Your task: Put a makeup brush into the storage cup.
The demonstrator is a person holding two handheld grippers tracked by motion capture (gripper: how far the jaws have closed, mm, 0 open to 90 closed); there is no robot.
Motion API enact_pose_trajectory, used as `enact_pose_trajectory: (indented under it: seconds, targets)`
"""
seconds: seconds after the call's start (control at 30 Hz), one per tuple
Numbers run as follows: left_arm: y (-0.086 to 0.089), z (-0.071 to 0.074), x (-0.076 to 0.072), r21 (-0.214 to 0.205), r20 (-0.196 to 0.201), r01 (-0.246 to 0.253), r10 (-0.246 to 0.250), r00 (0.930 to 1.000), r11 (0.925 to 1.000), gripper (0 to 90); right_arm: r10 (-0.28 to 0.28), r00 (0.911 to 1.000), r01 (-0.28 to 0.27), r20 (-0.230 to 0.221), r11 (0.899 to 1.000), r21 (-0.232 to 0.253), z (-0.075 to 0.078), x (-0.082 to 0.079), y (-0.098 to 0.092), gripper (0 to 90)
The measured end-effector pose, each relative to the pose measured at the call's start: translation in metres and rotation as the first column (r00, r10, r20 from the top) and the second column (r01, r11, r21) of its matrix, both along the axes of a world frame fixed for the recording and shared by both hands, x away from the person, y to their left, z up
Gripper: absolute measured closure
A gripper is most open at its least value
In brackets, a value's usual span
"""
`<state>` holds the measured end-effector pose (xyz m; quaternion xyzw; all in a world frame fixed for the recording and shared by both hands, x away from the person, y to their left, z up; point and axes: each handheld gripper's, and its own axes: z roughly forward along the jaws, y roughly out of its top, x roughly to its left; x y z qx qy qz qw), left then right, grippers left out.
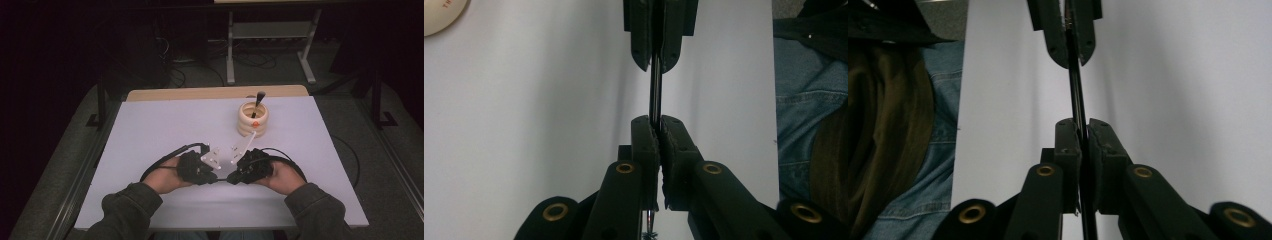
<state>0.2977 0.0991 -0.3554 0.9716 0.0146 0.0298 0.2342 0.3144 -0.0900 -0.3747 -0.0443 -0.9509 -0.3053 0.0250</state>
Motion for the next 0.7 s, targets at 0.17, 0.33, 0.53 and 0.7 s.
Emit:
enact_pose_trajectory:
  seconds: [0.17, 0.33, 0.53, 0.7]
  targets:
    - [0.0015, -0.0002, 0.0008, -0.010, -0.017, 0.001, -0.002, 0.9999, 0.9999, 80.2, 0.024, 0.9997, -0.023, 0.009, 1.000, -0.007, 0.0008, -0.0030, -0.0001, 84.7]
    - [0.0066, -0.0004, 0.0023, -0.012, -0.027, -0.020, 0.019, 0.9994, 0.9997, 72.0, 0.017, 0.9998, -0.017, 0.011, 1.000, 0.024, 0.0064, -0.0039, -0.0065, 84.7]
    - [0.0083, -0.0009, 0.0017, -0.001, -0.031, 0.016, -0.016, 0.9994, 0.9999, 84.0, 0.026, 0.9991, -0.027, 0.032, 0.999, 0.034, 0.0081, -0.0064, -0.0075, 84.5]
    - [0.0077, -0.0022, 0.0014, 0.018, -0.046, 0.039, -0.038, 0.9982, 0.9991, 85.6, 0.008, 0.9991, -0.009, 0.043, 1.000, 0.025, 0.0048, -0.0067, -0.0033, 73.9]
